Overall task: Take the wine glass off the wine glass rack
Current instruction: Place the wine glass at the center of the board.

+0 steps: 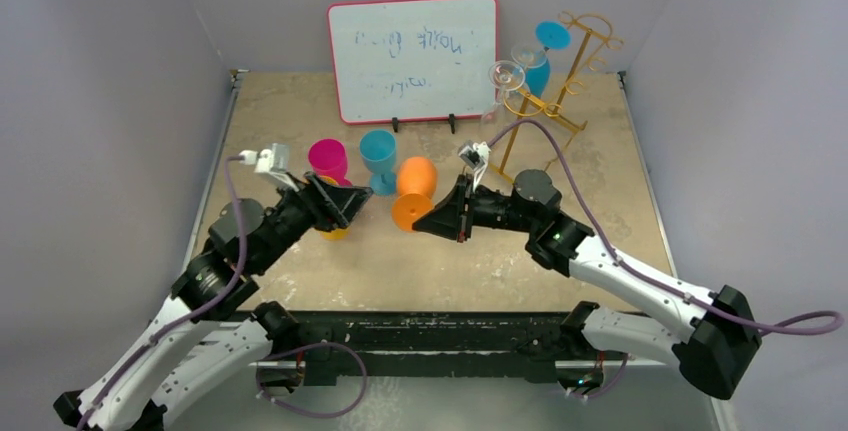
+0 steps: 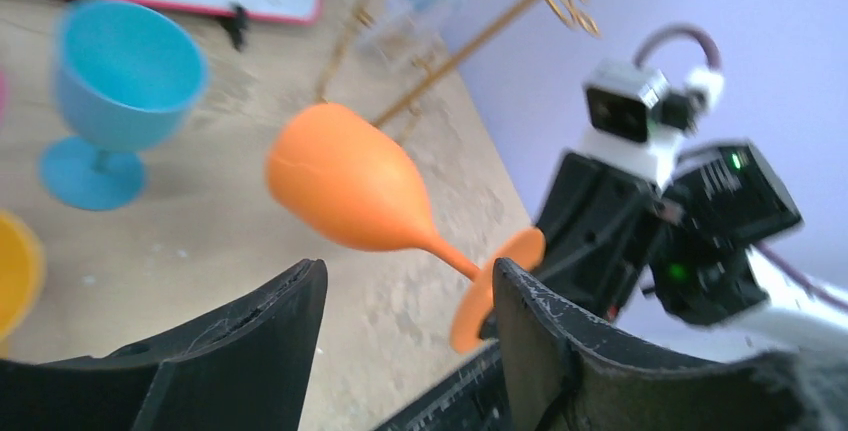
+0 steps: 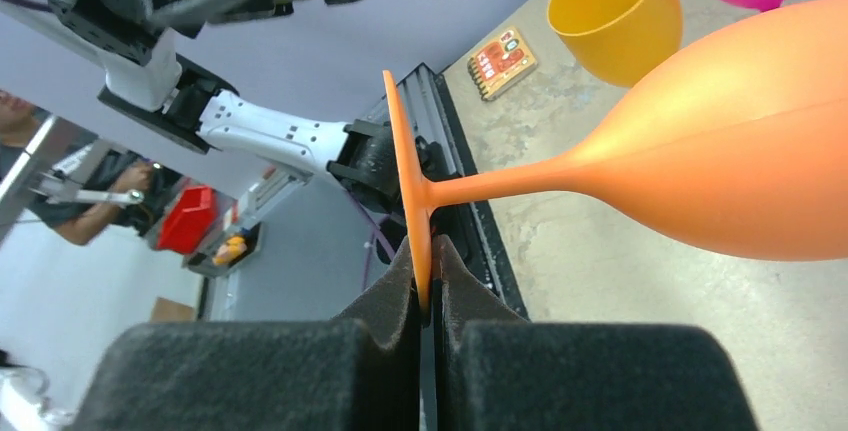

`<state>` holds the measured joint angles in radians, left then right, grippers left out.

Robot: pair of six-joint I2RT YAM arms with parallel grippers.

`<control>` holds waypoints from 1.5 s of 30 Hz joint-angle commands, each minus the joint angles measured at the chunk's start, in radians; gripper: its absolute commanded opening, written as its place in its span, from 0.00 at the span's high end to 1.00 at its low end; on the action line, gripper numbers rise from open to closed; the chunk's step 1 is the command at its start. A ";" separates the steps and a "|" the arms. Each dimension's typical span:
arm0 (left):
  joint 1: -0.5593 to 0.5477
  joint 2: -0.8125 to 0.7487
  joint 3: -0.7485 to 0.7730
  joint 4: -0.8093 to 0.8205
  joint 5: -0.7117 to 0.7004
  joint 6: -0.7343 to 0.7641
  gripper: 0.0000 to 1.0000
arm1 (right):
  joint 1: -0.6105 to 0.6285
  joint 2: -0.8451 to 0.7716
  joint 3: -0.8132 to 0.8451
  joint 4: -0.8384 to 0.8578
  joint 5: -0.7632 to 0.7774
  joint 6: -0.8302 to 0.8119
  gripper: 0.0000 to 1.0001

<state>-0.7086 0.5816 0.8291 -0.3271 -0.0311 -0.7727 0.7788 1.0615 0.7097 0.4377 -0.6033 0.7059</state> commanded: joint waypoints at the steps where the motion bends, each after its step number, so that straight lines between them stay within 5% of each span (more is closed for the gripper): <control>1: -0.001 -0.070 0.063 -0.105 -0.299 -0.026 0.37 | 0.073 -0.070 0.041 -0.019 0.118 -0.198 1.00; 6: -0.002 0.004 0.147 -0.301 -0.416 -0.040 0.33 | 0.219 -0.085 0.046 -0.054 0.259 -0.459 1.00; 15: -0.001 0.153 0.255 -0.352 -0.458 0.015 0.20 | 0.389 -0.090 0.043 -0.195 0.334 -0.985 1.00; 22: 0.053 0.284 0.370 -0.392 -0.397 0.052 0.13 | 0.455 -0.016 0.059 -0.310 0.373 -1.162 1.00; 30: 0.389 0.383 0.393 -0.399 0.062 0.112 0.12 | 0.491 -0.008 0.043 -0.351 0.457 -1.213 1.00; 37: 0.402 0.385 0.296 -0.166 0.481 -0.007 0.14 | 0.494 -0.089 0.005 -0.340 0.426 -1.293 1.00; 45: 0.402 0.427 0.274 -0.191 0.598 0.022 0.24 | 0.494 -0.129 -0.020 -0.336 0.497 -1.384 1.00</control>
<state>-0.3134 0.9966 1.1145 -0.5625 0.4492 -0.7639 1.2697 0.9569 0.6979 0.0601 -0.1558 -0.6067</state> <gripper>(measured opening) 0.785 0.015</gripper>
